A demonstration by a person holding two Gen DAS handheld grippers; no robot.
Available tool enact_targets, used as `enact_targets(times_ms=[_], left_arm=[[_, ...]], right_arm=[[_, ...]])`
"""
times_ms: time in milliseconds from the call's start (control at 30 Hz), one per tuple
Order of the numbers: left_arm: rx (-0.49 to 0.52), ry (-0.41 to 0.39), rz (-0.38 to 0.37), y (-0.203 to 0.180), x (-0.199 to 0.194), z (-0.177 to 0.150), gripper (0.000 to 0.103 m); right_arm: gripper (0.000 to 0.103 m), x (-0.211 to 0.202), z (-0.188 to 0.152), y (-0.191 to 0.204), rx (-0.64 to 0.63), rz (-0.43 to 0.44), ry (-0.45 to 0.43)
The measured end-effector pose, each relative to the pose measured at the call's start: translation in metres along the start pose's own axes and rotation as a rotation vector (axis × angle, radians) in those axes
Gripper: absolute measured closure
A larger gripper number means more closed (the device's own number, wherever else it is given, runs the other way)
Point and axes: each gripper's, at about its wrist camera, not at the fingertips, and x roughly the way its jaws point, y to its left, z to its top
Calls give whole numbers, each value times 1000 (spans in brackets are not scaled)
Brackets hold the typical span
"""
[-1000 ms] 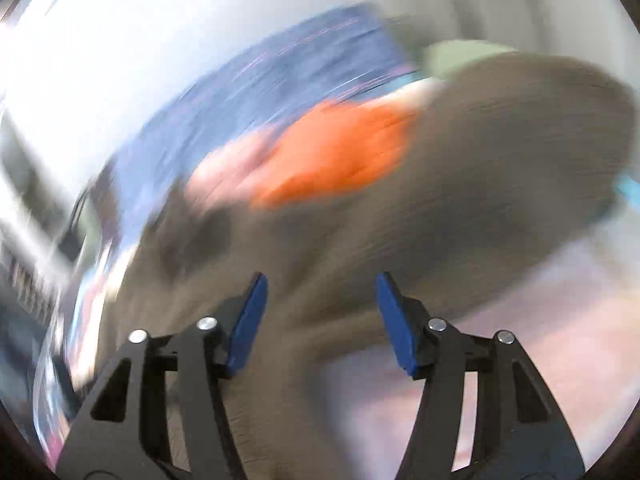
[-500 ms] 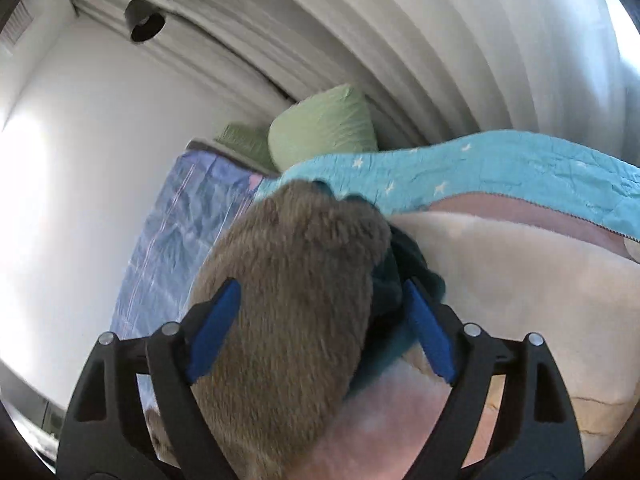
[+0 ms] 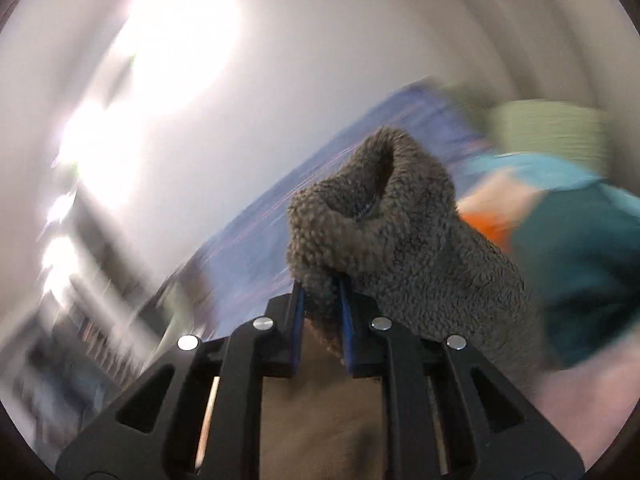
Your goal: Fold large clothes
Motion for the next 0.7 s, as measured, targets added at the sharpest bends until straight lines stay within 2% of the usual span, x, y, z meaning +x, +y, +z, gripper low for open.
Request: enact_targets(times_ms=[67,100,133,167,233,300,333,400,500,567,633,700], left_arm=[[-21,-8,-30,4,-2,-1,40],[-32,-13,-45,6,-3,-1,37],[-44,-17,-65,8,-4,-1,35],[-54,-23,-94,10,-6,-2,30],[-63,-35,-126,12,-9,-3,26],[-77,-46,-152,13,-12,-5,21],[-84,-51,-168,15,-14,-5,20],[-109,-69,-217,19,-19,-6,18],[-175,-88,-290,24,-27,-2,18],[-230,-87,-381,23,-31,11,18],[-224,-69,-407,12,-30,27,18],[-168,-43,-398,-7,-22,47,18]], right_arm=[[77,39,-32,38,-52,99,113],[65,62,-53,55,-69,135,185],[44,89,-82,71,-81,167,273],[36,106,-103,79,-88,178,332],[34,134,-145,87,-108,185,447],[34,143,-167,78,-112,160,492],[34,144,-175,66,-113,121,505],[35,137,-183,50,-117,52,505],[37,107,-169,20,-131,-35,431],[37,91,-162,10,-130,-58,392],[37,77,-169,0,-122,-78,382],[36,80,-182,-4,-126,-83,398]])
